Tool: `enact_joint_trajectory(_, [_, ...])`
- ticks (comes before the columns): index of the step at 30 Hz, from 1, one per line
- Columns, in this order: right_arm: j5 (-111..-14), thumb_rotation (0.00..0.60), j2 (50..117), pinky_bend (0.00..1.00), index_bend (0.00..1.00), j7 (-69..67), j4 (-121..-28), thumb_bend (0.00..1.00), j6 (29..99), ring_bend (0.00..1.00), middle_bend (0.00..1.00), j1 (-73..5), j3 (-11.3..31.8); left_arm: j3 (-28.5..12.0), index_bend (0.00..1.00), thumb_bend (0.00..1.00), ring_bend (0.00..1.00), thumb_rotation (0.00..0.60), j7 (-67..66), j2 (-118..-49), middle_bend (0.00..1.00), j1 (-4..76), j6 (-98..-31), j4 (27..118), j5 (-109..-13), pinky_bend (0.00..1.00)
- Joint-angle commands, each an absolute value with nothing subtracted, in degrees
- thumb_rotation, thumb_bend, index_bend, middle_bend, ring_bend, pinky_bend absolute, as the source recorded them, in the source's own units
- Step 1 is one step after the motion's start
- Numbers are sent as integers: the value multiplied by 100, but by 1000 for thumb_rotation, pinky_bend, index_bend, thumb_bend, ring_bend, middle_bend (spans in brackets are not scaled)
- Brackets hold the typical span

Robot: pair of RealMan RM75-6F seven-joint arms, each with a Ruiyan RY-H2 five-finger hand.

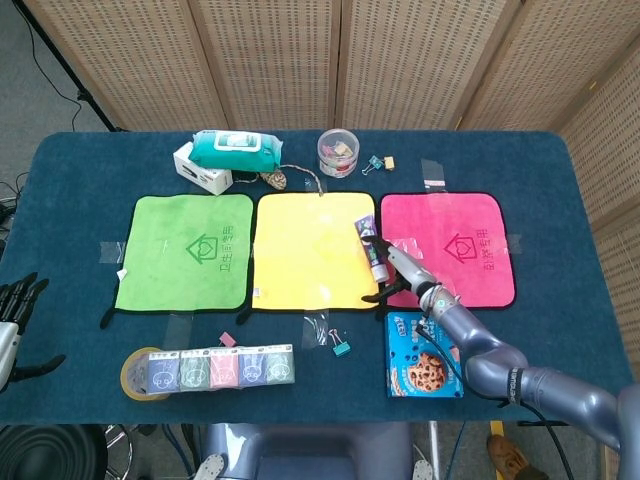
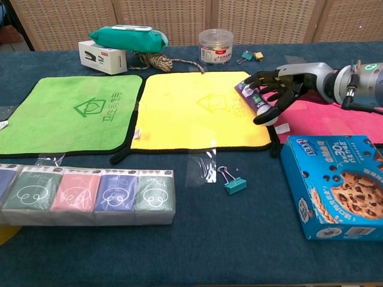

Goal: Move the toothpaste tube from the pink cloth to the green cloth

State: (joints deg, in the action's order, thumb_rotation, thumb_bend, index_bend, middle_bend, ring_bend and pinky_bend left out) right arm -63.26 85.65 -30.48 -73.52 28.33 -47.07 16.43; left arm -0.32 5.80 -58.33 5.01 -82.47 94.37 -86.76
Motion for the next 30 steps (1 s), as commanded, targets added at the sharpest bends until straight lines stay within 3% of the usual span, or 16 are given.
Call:
enact_joint_trajectory(1, [-6192,600,8673,0,0,-2909,-7402,0,2804,0,0,-4812,1668,-28,0,0,0,600,590,-5825,0,500,-8247,9445,-8682,0])
enact_joint_trajectory(30, [-5300,600,9288,0,0,-2013,-7375,0,2651,0,0,-5602,1845,-14,0,0,0,600,847,-5730,0,486,-8266,9430,-8717,0])
